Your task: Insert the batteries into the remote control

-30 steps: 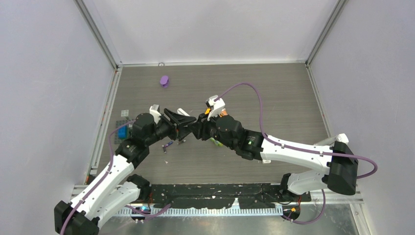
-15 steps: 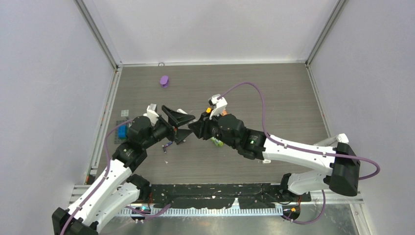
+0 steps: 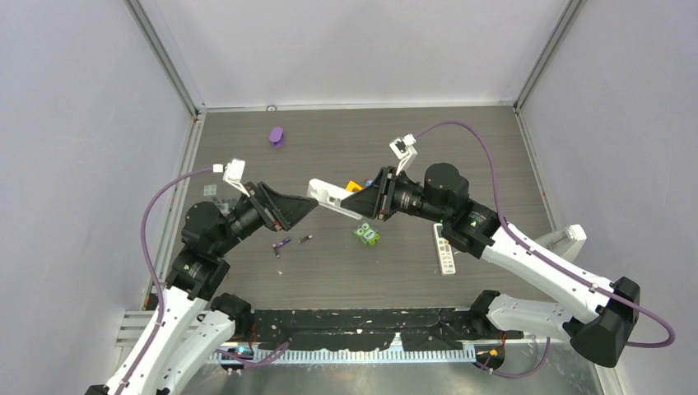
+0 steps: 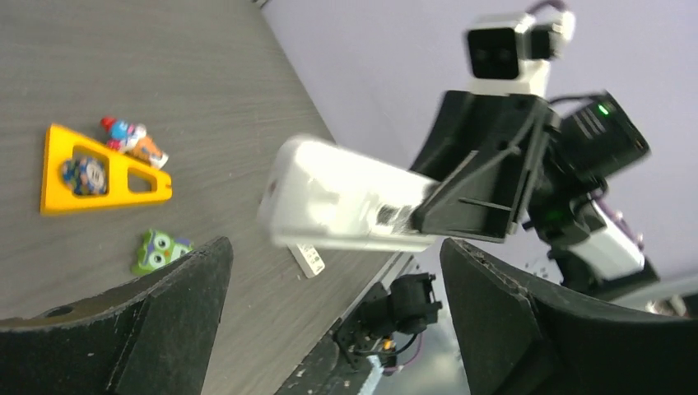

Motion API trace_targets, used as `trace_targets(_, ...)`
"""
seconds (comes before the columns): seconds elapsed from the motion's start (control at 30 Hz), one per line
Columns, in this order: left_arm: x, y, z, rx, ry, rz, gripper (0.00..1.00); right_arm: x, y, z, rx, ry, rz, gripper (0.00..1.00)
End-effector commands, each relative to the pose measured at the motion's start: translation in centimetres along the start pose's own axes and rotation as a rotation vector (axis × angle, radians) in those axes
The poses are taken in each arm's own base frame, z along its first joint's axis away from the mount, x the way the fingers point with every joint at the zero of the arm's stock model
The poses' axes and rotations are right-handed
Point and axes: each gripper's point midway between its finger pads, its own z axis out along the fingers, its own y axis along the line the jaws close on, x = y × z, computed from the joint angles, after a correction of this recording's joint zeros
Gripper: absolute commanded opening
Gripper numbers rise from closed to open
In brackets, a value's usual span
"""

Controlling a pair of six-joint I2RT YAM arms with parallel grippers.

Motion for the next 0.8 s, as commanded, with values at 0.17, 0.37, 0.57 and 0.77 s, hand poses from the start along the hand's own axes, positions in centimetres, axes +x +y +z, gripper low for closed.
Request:
trace_targets(0.17,0.4,-4.4,-0.4,0.230,0.165,0.197,0.81,0.7,5.3,-2.6,-0.229,0.159,0.051,0.05)
trace_targets(0.37,1.1,-4.1,-0.5,0.294,0.209,0.185,0.65,0.8,5.9,-2.2,-0.275,0.171,0.082,0.05)
trace_targets(0.57,2.2,-4.9,-1.2,0.378,0.270,0.185,0.48,1.1,6.0,-1.8,-0.302,0.181,0.118,0.05)
trace_targets(0.77,2.9,-4.7,-1.7,0.397,0.301,0.177,0.42,1.1,5.6,-1.4,-0.296,0.178,0.145,0.05)
